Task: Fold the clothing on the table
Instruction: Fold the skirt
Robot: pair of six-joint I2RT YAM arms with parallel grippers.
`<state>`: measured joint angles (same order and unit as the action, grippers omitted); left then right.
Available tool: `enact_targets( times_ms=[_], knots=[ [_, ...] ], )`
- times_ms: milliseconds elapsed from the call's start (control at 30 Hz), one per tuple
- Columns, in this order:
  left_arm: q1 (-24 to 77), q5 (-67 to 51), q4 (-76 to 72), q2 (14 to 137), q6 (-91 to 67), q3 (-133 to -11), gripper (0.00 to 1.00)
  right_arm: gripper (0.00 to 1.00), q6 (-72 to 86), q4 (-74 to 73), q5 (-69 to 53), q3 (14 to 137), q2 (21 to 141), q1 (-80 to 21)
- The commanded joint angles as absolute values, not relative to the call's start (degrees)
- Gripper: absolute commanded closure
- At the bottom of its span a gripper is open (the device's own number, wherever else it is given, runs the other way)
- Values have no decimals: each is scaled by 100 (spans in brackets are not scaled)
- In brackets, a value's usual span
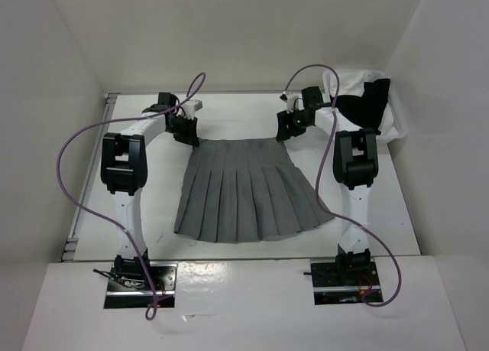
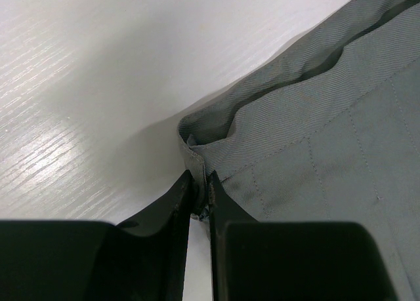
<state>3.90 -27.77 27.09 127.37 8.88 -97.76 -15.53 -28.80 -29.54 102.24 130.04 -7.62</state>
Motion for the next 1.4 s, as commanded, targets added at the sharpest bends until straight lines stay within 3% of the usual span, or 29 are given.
enact_targets(
  times_ms=[0, 267, 400, 633, 867, 1367],
  knots=[
    [413, -2997, 2769, 12788, 1028, -9905, 100, 41, -1617, -2883, -3094, 10468, 13104, -686],
    [413, -2997, 2821, 12788, 1028, -9905, 100, 45, -1617, -2883, -3199, 10521, 13219, -686],
    [413, -2997, 2821, 12788, 1028, -9905, 100, 52, -1617, -2988, -3304, 10696, 13394, -686],
    [413, -2997, 2821, 12788, 1028, -9905, 100, 71, -1617, -3067, -3472, 10828, 13518, -686],
    [413, -2997, 2926, 12841, 1081, -10098, 100, 100, -1617, -3120, -3472, 10933, 13518, -686],
    [413, -2716, 3252, 12788, 1081, -11381, 100, 100, -1564, -3287, -2602, 11698, 13061, -686]
  ],
)
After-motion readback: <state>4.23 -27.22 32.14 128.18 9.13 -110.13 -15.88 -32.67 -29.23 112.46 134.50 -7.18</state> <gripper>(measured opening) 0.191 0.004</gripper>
